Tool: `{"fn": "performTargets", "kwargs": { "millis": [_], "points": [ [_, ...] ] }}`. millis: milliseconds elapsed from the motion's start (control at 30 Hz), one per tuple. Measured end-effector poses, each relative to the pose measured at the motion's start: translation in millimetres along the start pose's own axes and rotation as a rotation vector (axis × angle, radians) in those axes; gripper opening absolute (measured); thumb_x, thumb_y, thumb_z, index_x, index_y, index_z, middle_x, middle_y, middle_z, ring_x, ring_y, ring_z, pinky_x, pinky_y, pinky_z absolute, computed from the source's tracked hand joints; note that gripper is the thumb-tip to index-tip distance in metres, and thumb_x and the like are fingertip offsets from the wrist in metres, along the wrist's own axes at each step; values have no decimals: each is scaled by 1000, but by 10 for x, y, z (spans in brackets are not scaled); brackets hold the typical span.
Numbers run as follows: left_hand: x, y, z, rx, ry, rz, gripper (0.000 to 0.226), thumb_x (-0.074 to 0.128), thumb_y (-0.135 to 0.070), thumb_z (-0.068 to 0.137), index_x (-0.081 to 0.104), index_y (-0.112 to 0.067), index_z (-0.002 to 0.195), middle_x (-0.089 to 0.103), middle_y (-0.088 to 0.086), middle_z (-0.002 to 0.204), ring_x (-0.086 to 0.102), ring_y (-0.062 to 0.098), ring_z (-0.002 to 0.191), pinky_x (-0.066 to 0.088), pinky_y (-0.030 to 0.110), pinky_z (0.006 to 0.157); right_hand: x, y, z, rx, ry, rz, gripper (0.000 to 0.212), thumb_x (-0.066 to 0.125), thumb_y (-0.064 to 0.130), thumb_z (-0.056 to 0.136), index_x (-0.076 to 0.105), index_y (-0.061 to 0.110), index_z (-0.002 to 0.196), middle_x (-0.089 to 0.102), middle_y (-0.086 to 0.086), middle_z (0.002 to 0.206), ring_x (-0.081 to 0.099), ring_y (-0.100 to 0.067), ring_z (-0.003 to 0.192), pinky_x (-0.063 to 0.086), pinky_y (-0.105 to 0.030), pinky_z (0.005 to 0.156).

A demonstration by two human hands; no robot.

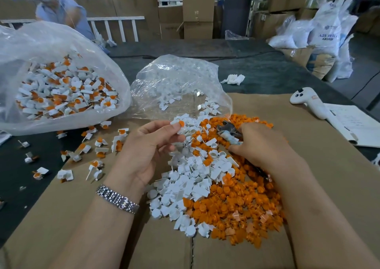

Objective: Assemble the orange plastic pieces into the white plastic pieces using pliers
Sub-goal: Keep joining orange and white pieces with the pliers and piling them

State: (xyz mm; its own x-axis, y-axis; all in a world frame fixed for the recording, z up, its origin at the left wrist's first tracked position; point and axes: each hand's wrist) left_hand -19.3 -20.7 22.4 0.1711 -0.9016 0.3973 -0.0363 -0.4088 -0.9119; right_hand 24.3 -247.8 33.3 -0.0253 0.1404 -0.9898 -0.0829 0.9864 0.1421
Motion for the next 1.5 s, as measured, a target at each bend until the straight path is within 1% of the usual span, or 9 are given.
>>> {"fn": "performTargets", "kwargs": {
  "millis": [133,333,467,600,767,900,1233,1433,1500],
  "points": [
    [9,-11,-3,-2,-10,-59,28,90,-19,54,78,-15,79,78,8,87,76,18,74,51,18,48,-73,-23,-15,-32,-42,109,26,52,41,98,57,18,88,59,-2,80,53,-17,67,34,-31,53],
    [56,-2,-13,20,25,-51,21,83,-16,70,75,-12,90,78,5,92,75,14,77,51,17,51,-317,71,-183,-232,-83,434,22,57,39,99,60,25,82,57,5,68,53,-4,53,33,-19,45],
    [79,-1,-31,41,49,-50,19,80,-15,75,73,-11,92,77,3,90,75,14,79,52,16,54,-366,219,-258,-327,93,443,36,52,42,101,56,16,76,60,-5,68,51,-15,54,42,-35,55],
    [87,-3,-33,67,51,-54,18,78,-15,77,72,-10,93,75,3,86,74,13,78,52,15,55,-360,351,-269,-386,148,374,41,48,44,102,49,15,73,48,-3,63,43,-15,54,36,-35,54],
    [95,10,-26,106,55,-39,16,78,-15,77,71,-10,91,76,4,86,74,14,77,52,16,56,-338,416,-299,-393,185,356,39,46,48,103,51,16,80,52,-3,69,46,-17,58,45,-46,60],
    [86,27,-17,129,53,-1,19,80,-14,75,71,-8,90,76,8,89,74,16,75,52,18,55,-336,454,-305,-386,175,341,39,45,49,103,55,15,86,62,-8,78,50,-18,61,48,-45,62],
    [52,54,-6,120,48,29,20,79,-12,74,71,-3,90,74,10,77,74,15,70,52,16,53,-271,474,-247,-364,39,282,56,45,60,96,60,8,79,59,-12,72,47,-19,55,49,-44,58],
    [41,54,12,116,35,63,14,75,-15,83,73,-5,91,75,11,82,77,19,78,57,19,59,-223,445,-227,-371,19,276,72,27,80,79,58,16,75,59,-4,68,54,-19,59,52,-45,60],
    [6,38,16,164,-7,124,7,74,-14,89,73,-8,93,76,6,82,76,18,79,59,21,62,-197,394,-216,-379,1,285,66,27,82,82,54,22,72,56,1,67,53,-15,59,44,-40,55]
  ]
}}
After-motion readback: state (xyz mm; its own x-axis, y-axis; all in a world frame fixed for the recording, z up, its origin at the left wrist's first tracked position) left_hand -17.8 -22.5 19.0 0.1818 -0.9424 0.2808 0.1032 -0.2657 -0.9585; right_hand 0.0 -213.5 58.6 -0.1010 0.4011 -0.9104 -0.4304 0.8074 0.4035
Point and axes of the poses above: each hand's wrist, its own z-axis towards the middle knuckle, its own x-axis out of the palm, y = z × x
